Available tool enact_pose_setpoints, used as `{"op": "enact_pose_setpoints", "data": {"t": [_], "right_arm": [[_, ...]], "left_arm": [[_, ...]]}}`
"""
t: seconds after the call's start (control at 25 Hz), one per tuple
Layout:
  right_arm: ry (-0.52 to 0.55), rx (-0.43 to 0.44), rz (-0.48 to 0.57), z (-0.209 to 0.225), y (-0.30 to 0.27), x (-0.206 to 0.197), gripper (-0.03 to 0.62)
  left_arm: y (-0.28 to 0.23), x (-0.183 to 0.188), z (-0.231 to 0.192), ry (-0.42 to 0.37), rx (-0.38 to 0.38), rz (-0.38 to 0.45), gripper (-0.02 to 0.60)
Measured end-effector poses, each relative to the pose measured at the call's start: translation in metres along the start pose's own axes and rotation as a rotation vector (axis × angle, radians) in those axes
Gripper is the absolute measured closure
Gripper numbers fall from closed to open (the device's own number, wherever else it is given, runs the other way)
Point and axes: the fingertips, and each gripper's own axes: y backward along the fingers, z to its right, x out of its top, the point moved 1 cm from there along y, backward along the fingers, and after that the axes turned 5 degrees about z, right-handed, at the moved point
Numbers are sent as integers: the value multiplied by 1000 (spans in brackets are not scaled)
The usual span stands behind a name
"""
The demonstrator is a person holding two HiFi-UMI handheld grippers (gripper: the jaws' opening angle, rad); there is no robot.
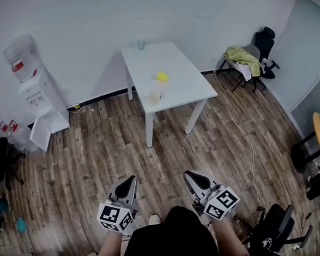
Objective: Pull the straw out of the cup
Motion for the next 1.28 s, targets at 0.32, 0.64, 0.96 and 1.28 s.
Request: {"op": "enact_pose_setpoints", "data": {"t": [0.32, 0.64, 0.96, 1.28], "right_arm": [[-25, -6, 6, 3, -7, -1, 571], [-19, 16, -10, 31, -31, -2, 571], [-27, 37, -9, 89, -67, 11, 571], [-43, 75, -19, 150, -105, 27, 571]], "left_arm": [[4, -2, -8, 28, -5, 7, 568], [-25, 0, -24, 12, 11, -5, 568], [-91, 10, -40, -17, 17, -17, 568], [-154, 22, -56, -2, 54, -18, 568]]}}
